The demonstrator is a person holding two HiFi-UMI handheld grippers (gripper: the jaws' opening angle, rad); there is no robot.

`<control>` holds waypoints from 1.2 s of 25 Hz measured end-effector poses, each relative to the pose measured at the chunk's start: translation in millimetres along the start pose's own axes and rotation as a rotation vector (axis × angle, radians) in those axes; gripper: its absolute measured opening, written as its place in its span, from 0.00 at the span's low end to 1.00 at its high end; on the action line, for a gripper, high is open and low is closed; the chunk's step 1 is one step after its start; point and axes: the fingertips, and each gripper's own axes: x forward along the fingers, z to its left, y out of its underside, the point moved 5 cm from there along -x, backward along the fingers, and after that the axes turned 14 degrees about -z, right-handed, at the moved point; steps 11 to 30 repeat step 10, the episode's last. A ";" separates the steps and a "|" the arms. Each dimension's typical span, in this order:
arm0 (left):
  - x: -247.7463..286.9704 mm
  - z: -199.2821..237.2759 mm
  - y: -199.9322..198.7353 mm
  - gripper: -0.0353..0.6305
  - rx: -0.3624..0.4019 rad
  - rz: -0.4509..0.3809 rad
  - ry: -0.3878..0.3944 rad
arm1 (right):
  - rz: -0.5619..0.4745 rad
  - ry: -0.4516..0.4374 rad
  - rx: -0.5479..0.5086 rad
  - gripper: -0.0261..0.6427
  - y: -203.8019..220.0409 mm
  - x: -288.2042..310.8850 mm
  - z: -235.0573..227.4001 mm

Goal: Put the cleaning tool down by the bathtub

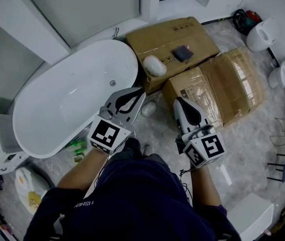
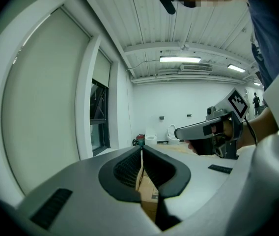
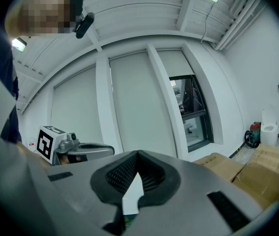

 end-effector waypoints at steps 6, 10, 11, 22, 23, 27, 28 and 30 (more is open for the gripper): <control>3.6 -3.4 3.5 0.11 -0.001 0.011 0.004 | 0.011 -0.001 -0.008 0.04 1.4 -1.7 -6.2; 7.6 -6.9 1.2 0.11 0.000 0.008 0.007 | 0.013 -0.004 -0.004 0.04 0.8 -3.8 -9.0; 7.6 -6.9 1.2 0.11 0.000 0.008 0.007 | 0.013 -0.004 -0.004 0.04 0.8 -3.8 -9.0; 7.6 -6.9 1.2 0.11 0.000 0.008 0.007 | 0.013 -0.004 -0.004 0.04 0.8 -3.8 -9.0; 7.6 -6.9 1.2 0.11 0.000 0.008 0.007 | 0.013 -0.004 -0.004 0.04 0.8 -3.8 -9.0; 7.6 -6.9 1.2 0.11 0.000 0.008 0.007 | 0.013 -0.004 -0.004 0.04 0.8 -3.8 -9.0; 7.6 -6.9 1.2 0.11 0.000 0.008 0.007 | 0.013 -0.004 -0.004 0.04 0.8 -3.8 -9.0; 7.6 -6.9 1.2 0.11 0.000 0.008 0.007 | 0.013 -0.004 -0.004 0.04 0.8 -3.8 -9.0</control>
